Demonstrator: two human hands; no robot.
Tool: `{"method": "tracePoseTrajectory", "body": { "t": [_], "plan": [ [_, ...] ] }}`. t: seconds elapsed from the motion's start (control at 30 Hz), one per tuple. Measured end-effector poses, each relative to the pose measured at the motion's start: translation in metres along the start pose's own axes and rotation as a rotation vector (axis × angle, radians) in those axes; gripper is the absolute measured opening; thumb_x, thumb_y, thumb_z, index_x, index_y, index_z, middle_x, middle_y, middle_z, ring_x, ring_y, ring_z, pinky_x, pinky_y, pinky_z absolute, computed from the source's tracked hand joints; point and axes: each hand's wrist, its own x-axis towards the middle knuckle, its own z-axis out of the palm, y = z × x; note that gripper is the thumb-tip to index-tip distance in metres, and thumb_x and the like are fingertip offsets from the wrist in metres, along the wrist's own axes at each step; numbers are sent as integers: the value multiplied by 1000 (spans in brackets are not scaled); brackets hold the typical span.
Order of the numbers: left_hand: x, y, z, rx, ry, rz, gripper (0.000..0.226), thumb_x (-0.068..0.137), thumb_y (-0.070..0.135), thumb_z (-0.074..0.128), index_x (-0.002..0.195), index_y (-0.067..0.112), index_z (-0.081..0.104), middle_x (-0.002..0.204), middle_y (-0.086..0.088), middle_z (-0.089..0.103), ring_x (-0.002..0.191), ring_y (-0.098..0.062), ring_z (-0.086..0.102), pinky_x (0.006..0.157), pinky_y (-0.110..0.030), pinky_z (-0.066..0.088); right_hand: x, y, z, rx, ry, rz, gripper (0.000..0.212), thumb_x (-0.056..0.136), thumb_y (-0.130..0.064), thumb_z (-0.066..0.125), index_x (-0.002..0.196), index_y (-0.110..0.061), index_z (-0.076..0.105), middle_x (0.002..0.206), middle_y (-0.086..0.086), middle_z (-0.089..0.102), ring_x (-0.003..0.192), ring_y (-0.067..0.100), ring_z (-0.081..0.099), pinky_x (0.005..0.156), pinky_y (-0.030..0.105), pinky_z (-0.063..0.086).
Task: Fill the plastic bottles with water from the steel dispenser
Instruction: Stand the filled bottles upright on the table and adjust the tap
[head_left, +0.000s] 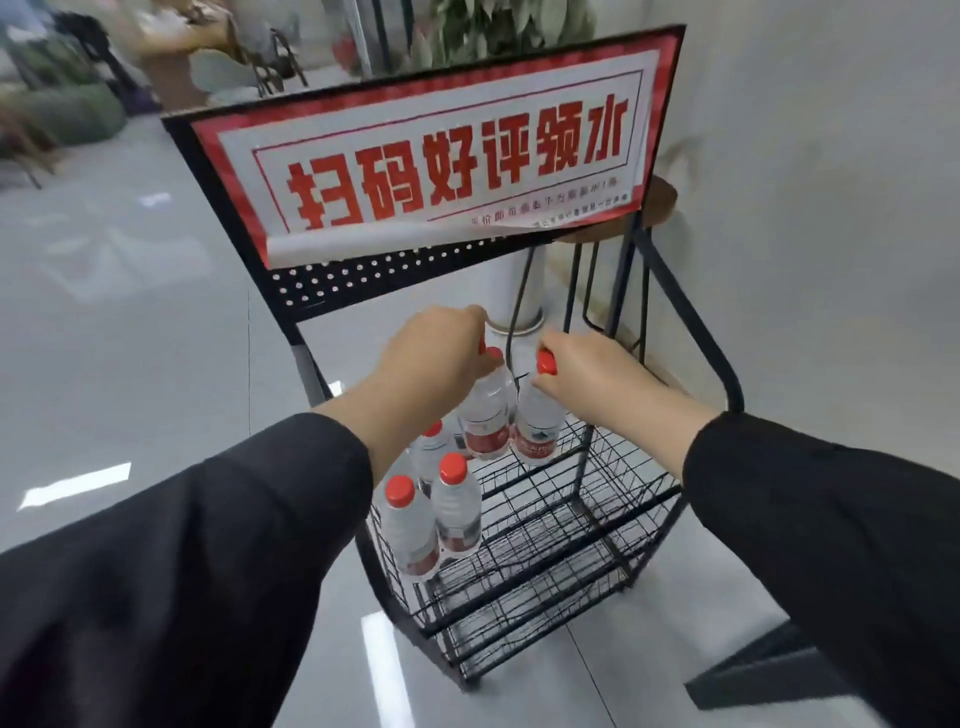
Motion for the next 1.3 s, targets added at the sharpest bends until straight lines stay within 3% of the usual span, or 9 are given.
{"method": "tracePoseTrajectory", "body": {
  "t": [0.1,0.2,0.33,0.47,0.57,0.63,0.8,1.13,1.3],
  "plan": [
    [16,-2,25,49,-34,4,28,99,42,63,101,16,52,90,-8,59,84,-30,58,73,-40,53,19,9,26,11,-37,-16,25,97,-34,64,107,-14,52,95,10,60,95,35,61,70,34,40],
    [25,-3,47,128,-79,40,34,99,44,63,119,17,56,102,-9,64,85,-27,51,70,-37,42,33,13,46,29,-59,-23,25,97,-33,64,108,-14,51,99,12,64,94,35,61,70,35,41],
    [31,-8,74,176,-118,91,47,99,43,64,134,15,51,101,-8,66,94,-30,60,72,-39,46,42,15,68,22,-125,-41,29,98,-31,62,115,-12,49,102,14,64,96,36,61,72,37,45],
    [32,-14,91,260,-177,103,40,100,44,62,121,12,52,88,-4,58,87,-26,56,73,-38,45,46,16,79,28,-110,-76,32,97,-34,64,117,-13,49,103,12,63,94,34,61,72,36,43],
    [31,-18,100,299,-238,94,35,100,47,61,114,16,51,77,2,46,83,-24,51,82,-39,47,47,12,81,-3,-146,-100,36,95,-38,65,121,-18,50,105,8,61,94,31,61,78,41,52],
    [32,-20,102,287,-251,79,33,99,47,61,111,19,50,78,3,47,83,-23,52,86,-40,47,47,11,82,-31,-172,-96,38,95,-39,64,122,-18,49,106,7,60,95,31,62,80,44,55],
    [31,-18,98,276,-232,52,20,100,34,61,111,19,54,81,2,49,84,-23,51,79,-37,40,45,15,82,-60,-187,-54,38,94,-41,64,119,-18,48,106,6,59,96,30,60,82,46,55],
    [24,-20,98,264,-246,65,38,101,42,60,131,20,55,108,-5,58,89,-22,51,78,-37,38,41,18,76,-67,-210,-26,46,93,-47,63,126,-18,48,111,6,57,102,29,59,80,41,51],
    [21,-21,92,250,-240,62,50,100,45,60,142,20,52,124,-7,60,110,-27,58,92,-41,50,37,16,70,-2,-206,-19,52,96,-50,60,136,-20,46,119,6,58,106,28,59,89,46,53]
  ]
}}
